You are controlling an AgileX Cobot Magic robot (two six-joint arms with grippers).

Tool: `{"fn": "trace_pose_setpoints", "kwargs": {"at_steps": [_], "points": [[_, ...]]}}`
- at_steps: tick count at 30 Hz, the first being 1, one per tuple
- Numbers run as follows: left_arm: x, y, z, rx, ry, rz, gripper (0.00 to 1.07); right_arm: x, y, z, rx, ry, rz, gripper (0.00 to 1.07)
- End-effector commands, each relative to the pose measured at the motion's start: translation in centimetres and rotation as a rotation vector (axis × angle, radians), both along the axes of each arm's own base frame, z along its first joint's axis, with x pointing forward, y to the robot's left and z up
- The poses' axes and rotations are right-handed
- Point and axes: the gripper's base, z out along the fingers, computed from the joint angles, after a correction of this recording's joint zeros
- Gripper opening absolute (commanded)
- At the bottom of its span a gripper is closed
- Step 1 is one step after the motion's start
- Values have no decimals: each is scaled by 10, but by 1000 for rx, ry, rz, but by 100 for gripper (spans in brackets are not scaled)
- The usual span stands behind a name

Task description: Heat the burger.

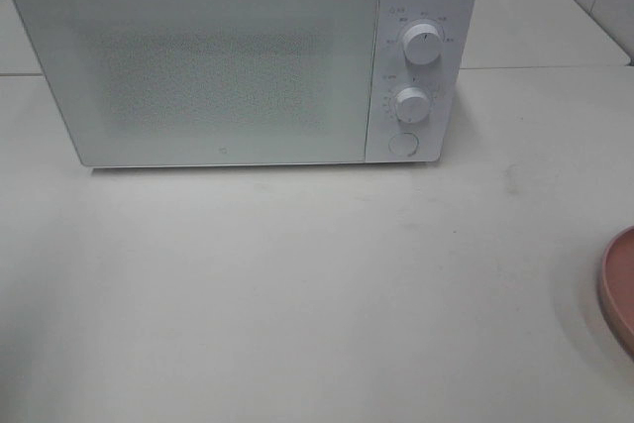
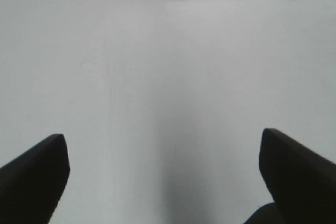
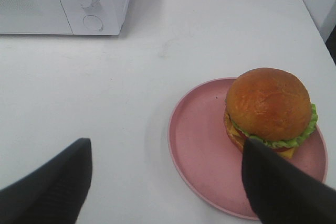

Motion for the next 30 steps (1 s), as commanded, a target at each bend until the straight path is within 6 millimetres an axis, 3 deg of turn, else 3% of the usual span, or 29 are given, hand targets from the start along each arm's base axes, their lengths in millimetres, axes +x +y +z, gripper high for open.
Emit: {"fn": "trace_pose_setpoints", "kwargs": {"at_steps": [1,8,12,30], "points": [[-26,4,-9,-9,-78,18,90,-3,0,0,-9,-32,-2,75],[-56,8,1,-31,-246,21,90,-3,0,0,-9,-32,-2,75],[-79,11,-8,-5,-162,18,90,-3,0,0,-9,-32,-2,75],[-107,12,-12,-61,-372,6,90,-3,0,0,-9,-32,-2,75]]}}
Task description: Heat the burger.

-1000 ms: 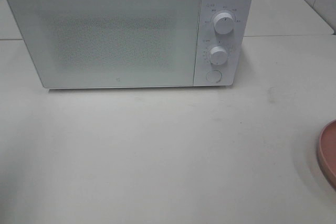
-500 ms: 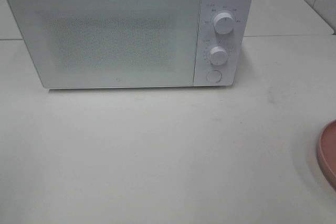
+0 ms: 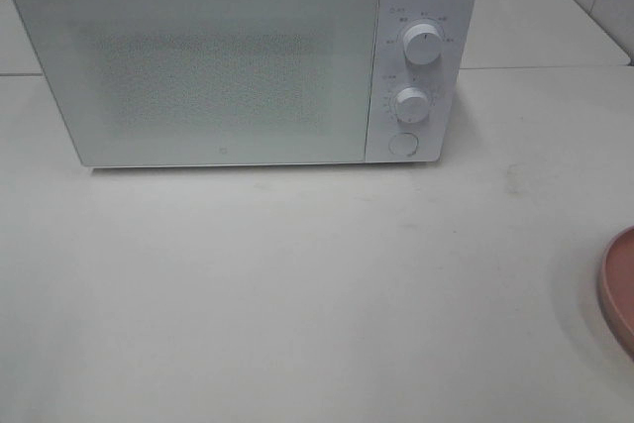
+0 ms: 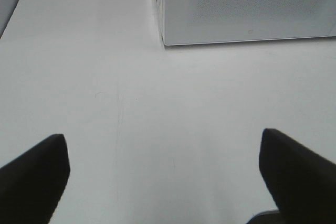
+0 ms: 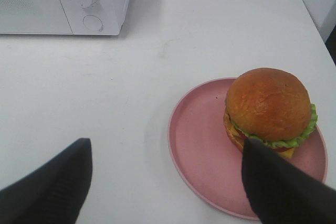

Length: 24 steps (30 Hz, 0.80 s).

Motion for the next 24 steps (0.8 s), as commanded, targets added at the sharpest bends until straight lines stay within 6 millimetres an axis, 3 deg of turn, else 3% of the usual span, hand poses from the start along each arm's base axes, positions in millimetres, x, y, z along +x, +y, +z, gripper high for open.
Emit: {"fn": "trace_pose_setpoints", "kwargs": {"at_steps": [1,24], "points": [[-3,0,0,-14,-40,-6,90,-3,0,0,-9,-31,-2,75],[-3,0,0,-14,-41,-6,90,-3,0,0,-9,-31,-2,75]]}}
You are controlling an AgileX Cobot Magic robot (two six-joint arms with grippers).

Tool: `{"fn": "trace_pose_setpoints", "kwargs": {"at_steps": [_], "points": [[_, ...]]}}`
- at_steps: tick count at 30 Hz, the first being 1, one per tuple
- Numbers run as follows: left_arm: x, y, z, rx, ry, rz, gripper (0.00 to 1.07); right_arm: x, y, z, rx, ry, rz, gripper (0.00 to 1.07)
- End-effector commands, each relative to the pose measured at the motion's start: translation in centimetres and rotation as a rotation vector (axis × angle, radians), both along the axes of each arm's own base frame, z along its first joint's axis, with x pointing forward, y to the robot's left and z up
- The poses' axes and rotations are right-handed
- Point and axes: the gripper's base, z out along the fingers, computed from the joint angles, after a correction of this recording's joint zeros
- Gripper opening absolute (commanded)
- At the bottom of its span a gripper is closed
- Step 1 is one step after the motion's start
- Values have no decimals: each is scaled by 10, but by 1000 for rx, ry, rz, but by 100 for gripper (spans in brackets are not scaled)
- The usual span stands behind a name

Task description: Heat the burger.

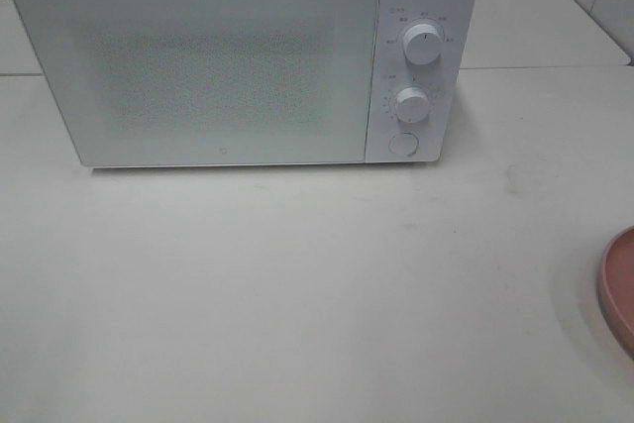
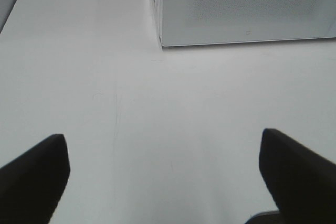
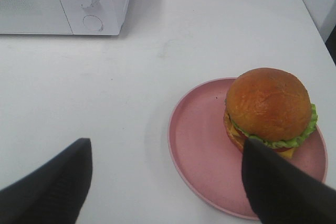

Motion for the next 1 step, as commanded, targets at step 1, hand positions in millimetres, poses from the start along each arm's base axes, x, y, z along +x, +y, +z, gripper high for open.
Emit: {"fn": "trace_pose_setpoints", "kwargs": {"at_steps": [1], "points": [[-3,0,0,-9,-37,-2,90,-3,0,0,-9,-31,-2,75]]}}
